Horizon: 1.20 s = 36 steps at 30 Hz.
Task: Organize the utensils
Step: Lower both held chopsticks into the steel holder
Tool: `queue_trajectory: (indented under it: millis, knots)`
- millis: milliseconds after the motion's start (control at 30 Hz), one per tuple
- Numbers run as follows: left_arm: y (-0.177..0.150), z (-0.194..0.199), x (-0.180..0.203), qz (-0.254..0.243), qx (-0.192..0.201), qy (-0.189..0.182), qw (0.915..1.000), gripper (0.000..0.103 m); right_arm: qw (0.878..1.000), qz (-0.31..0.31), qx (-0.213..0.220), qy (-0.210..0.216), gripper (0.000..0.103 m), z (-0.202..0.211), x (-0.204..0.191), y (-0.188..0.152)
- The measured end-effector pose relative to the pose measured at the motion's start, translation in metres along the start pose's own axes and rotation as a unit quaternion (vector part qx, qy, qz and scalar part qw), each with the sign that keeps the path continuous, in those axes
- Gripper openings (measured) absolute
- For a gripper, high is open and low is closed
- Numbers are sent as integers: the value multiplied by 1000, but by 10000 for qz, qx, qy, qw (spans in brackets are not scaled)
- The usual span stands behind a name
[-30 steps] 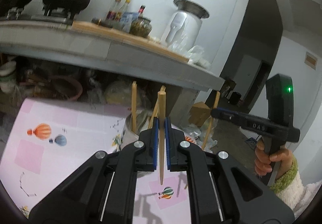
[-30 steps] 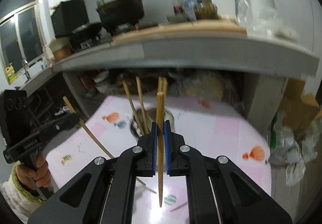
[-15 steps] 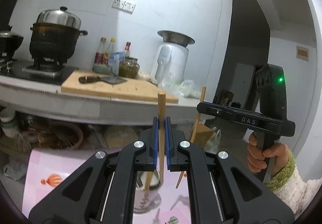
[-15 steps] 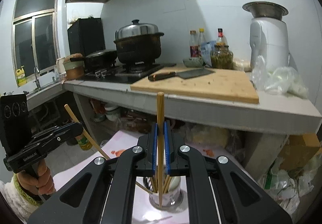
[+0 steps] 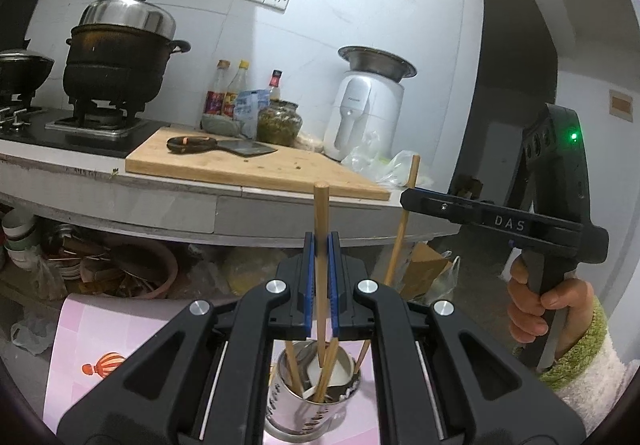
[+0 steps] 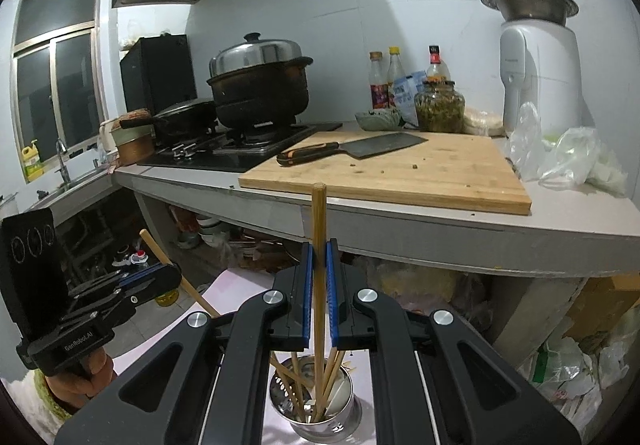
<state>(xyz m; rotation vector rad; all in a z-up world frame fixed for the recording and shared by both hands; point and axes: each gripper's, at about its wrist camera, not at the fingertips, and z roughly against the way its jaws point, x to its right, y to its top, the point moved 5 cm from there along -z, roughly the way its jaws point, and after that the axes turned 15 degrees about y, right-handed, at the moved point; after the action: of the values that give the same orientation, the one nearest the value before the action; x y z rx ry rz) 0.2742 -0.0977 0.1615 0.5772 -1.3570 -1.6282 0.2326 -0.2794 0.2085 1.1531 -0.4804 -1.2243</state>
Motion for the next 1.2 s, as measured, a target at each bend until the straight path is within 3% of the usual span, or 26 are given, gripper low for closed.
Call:
queue_trajectory:
  millis: [800, 1200]
  knots:
    - [-55, -45, -10, -67, -406, 64, 9991, 6, 9982, -356, -486, -5, 7, -57, 25, -54]
    - [-53, -42, -8, -86, -366, 20, 9993, 5, 9975, -412, -566, 21, 7, -62, 26, -64]
